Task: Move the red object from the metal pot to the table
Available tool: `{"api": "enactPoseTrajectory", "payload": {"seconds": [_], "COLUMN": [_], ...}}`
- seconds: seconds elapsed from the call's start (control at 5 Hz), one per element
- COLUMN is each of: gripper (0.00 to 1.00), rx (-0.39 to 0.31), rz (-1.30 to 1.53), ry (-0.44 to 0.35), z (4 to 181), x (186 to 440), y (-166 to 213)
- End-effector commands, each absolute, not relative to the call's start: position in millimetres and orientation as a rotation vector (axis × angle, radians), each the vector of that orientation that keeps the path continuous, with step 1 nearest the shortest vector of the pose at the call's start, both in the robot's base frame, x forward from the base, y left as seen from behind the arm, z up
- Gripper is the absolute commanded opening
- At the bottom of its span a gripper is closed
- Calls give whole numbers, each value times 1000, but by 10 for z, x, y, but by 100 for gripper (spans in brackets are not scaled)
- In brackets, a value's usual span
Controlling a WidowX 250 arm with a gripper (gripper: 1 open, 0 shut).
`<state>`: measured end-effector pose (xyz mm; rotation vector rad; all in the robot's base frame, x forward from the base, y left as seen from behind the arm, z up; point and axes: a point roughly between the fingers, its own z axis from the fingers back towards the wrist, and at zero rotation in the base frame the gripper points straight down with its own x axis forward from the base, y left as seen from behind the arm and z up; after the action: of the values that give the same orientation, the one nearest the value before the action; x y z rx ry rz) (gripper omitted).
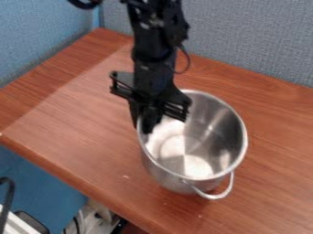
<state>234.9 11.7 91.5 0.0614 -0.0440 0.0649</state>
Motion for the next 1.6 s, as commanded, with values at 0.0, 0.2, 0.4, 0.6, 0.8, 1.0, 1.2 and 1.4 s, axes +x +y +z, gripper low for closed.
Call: {"api": "enactPoseTrajectory", "payload": {"seconds": [0.0,0.2,0.4,0.6,0.8,1.0,1.2,1.4], "gripper": [0,0,0,0,0,0,0,0], "rx": [54,36,42,37,35,34,39,11], "rz": [115,228,230,274,237,180,137,97], "ry": [-119,-138,-140,-112,-86,-83,-89,-124], "z": [1217,1287,1306,1321,1282,1241,1168,1310], "x": [2375,2402,2346,2211,2090,2031,2060,2078], "y": [464,686,596,560,453,311,318,286]}}
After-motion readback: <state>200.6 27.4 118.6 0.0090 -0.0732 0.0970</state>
